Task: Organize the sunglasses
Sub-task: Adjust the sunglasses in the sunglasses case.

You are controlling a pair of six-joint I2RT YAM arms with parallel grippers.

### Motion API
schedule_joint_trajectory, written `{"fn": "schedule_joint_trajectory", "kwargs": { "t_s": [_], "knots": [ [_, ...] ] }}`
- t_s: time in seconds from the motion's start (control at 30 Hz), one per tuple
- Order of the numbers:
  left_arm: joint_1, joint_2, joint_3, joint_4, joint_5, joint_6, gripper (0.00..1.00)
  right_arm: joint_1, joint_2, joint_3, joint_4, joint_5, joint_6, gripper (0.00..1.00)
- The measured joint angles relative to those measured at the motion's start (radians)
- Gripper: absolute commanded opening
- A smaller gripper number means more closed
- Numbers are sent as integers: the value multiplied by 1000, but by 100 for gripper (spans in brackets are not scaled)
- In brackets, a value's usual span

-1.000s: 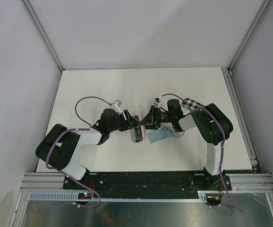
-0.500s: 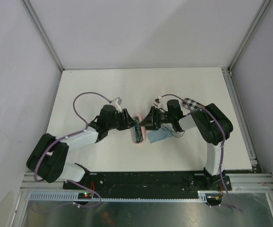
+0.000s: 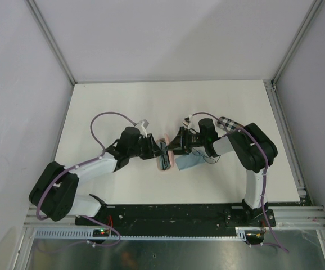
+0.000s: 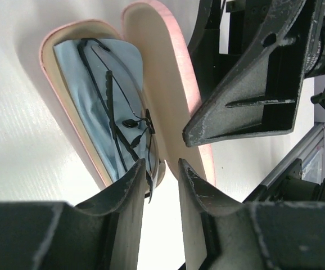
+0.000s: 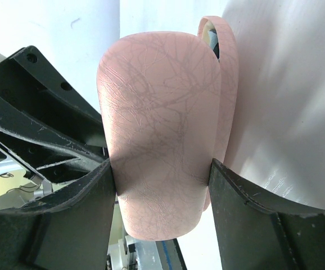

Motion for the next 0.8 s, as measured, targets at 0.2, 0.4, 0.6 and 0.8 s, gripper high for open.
{"fn": "schedule_joint_trajectory", "kwargs": {
  "t_s": [0.2,0.4,0.6,0.8],
  "knots": [
    [-13,-6,-2,-5,17,0,33,2,0,0,0,4,0,45],
    [-21,-1,-2,-6,17,1,30,3,0,0,0,7,0,45],
    [-31,34,-2,-10,11,2,28,3,0,0,-1,7,0,45],
    [-40,74,-2,-8,11,8,2,5,0,0,-1,7,0,45]
  ]
}}
